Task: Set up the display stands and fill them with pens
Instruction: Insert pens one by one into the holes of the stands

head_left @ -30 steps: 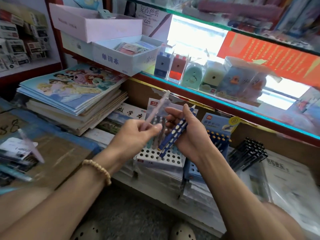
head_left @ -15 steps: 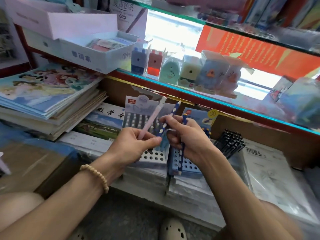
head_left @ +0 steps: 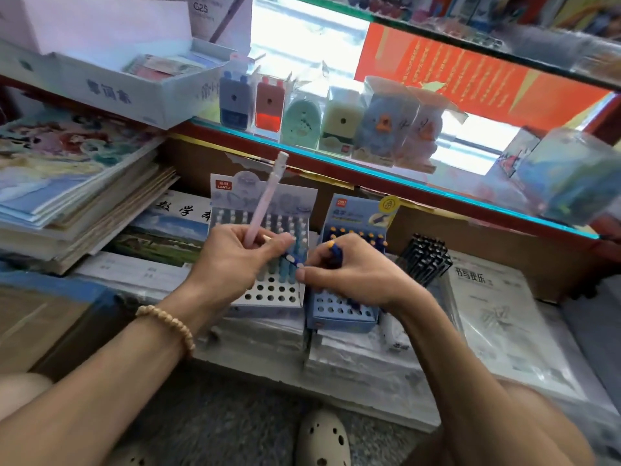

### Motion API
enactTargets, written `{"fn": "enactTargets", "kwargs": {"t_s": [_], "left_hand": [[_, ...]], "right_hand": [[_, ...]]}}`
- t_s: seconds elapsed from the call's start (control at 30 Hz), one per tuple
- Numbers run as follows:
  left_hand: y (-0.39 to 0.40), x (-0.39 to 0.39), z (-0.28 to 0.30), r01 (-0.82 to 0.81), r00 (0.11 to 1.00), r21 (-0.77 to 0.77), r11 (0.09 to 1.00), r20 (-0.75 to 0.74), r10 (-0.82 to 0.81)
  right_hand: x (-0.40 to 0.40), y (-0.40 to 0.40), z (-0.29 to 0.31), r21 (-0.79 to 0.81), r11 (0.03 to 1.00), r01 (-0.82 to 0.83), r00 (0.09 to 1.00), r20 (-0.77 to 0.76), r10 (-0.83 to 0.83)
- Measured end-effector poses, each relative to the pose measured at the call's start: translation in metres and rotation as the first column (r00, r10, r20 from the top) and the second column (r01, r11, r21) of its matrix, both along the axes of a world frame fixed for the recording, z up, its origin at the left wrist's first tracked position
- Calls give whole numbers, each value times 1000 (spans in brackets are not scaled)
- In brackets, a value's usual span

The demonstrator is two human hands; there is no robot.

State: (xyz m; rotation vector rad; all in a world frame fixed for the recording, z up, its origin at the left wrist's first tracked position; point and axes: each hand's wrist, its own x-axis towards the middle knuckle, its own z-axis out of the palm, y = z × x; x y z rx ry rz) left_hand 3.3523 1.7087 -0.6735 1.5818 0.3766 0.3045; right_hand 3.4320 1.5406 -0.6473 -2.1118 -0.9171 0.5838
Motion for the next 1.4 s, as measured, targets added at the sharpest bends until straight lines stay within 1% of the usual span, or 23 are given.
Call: {"fn": "enactTargets", "kwargs": {"t_s": [0.07, 0.13, 0.17, 0.23, 0.3, 0.37, 0.43, 0.5, 0.53, 0.6, 0.63, 0.67, 0.7, 0.8, 0.87, 0.97, 1.03, 1.1, 1.23, 1.3, 1.4], "left_hand": [[0, 3, -2, -20, 1000, -59, 998, -10, 19], [0, 6, -3, -2, 1000, -57, 998, -22, 1], [-2, 6, -4, 19, 999, -53, 998, -25, -21], [-8, 7, -4, 72, 997, -53, 996, -36, -74], [-15, 10, -5, 123, 991, -50, 991, -52, -125], [-21, 13, -7, 170, 982, -29, 985, -75, -172], [-26, 14, -9, 210, 973, -15, 977, -94, -211], [-29, 14, -10, 195, 974, -2, 981, -113, -194], [-29, 14, -11, 169, 978, -4, 986, -126, -168], [-23, 15, -8, 137, 978, -48, 989, -155, -143], [-19, 15, -7, 137, 974, -78, 988, -169, -148], [-15, 15, -7, 140, 971, -99, 985, -182, -156], [-12, 15, -6, 143, 968, -107, 984, -192, -161], [-7, 14, -5, 152, 968, -78, 985, -189, -164], [-4, 12, -5, 140, 975, -55, 989, -167, -148], [4, 9, -4, 102, 985, -71, 992, -131, -110], [6, 7, -4, 107, 986, -78, 991, -116, -116], [6, 6, -4, 118, 986, -59, 991, -110, -124], [5, 5, -5, 138, 984, -8, 990, -114, -138], [4, 5, -5, 145, 983, -5, 989, -112, -144], [3, 4, -7, 151, 982, -11, 988, -117, -151]], "right_hand": [[7, -16, 5, 23, 996, 90, 995, -37, -89], [14, -33, 9, 113, 968, 224, 973, -87, -215], [17, -40, 9, 173, 938, 301, 951, -129, -281], [23, -51, 8, 316, 836, 449, 885, -284, -369], [27, -55, 4, 426, 725, 541, 829, -417, -373], [27, -55, 0, 465, 676, 571, 811, -448, -376], [27, -58, -3, 462, 679, 571, 815, -416, -403], [32, -64, -3, 438, 692, 574, 818, -343, -462], [35, -66, -3, 421, 702, 574, 818, -263, -511], [43, -67, -9, 365, 740, 566, 795, -3, -606], [47, -65, -14, 328, 757, 565, 772, 116, -625], [49, -62, -19, 296, 768, 567, 753, 192, -630], [50, -58, -25, 281, 772, 570, 739, 235, -631], [52, -46, -37, 275, 775, 569, 719, 293, -631], [52, -38, -43, 236, 794, 560, 715, 345, -608], [51, -29, -49, 173, 809, 562, 712, 395, -580], [51, -27, -51, 144, 805, 575, 708, 406, -578], [51, -26, -51, 140, 803, 579, 713, 390, -583], [51, -14, -49, 206, 790, 578, 746, 258, -613], [49, -8, -51, 184, 803, 566, 762, 253, -596], [45, -1, -59, 98, 841, 531, 805, 251, -538]]}}
